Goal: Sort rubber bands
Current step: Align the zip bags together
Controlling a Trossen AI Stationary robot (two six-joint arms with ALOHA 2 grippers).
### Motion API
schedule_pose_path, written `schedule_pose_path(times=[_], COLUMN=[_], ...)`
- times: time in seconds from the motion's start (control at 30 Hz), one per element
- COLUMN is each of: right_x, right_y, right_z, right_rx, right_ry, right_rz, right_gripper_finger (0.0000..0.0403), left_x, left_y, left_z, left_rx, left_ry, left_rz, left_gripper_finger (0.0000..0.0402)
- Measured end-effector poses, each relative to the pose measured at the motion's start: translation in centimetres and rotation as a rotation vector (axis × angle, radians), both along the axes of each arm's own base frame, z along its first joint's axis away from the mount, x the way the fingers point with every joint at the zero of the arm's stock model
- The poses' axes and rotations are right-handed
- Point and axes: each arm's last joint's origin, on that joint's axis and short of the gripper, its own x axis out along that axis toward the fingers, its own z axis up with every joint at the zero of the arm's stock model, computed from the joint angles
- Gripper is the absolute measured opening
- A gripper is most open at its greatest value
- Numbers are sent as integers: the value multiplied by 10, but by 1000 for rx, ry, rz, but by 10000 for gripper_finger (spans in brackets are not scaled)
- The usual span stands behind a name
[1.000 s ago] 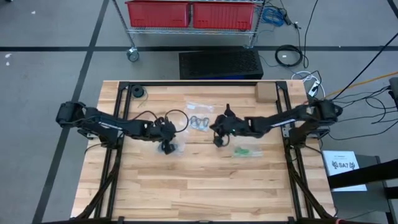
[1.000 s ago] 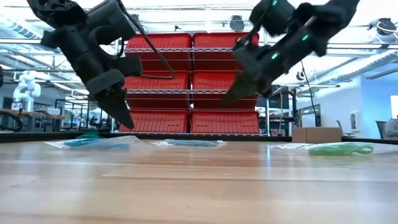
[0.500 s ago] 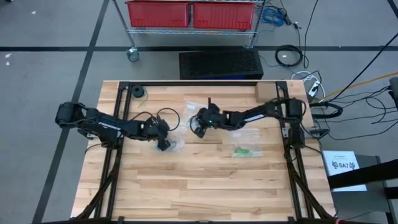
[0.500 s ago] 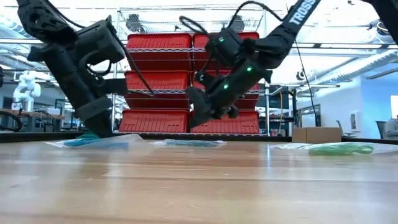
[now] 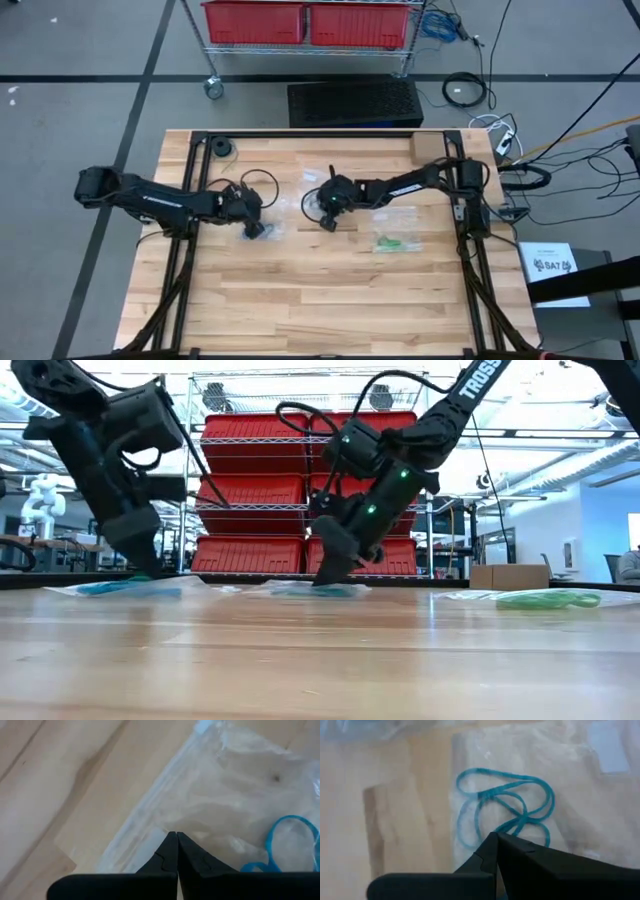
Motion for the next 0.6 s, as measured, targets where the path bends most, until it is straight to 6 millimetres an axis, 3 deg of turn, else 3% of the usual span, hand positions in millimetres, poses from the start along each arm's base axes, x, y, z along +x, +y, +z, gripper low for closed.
schedule_pose_path(times=[0.2, 0.6], right_x=[-5, -8], right_y=[23, 87], right_z=[-4, -4], right_rx=[-22, 53], right_ry=[118, 146], right_rz=[99, 379], right_gripper_finger=[0, 0], left_x=[-5, -4], left_y=[0, 0], left_z=[9, 9], left_rx=[0, -10], left_ry=[-48, -57], left_rz=[8, 4], left_gripper_finger=[0, 0])
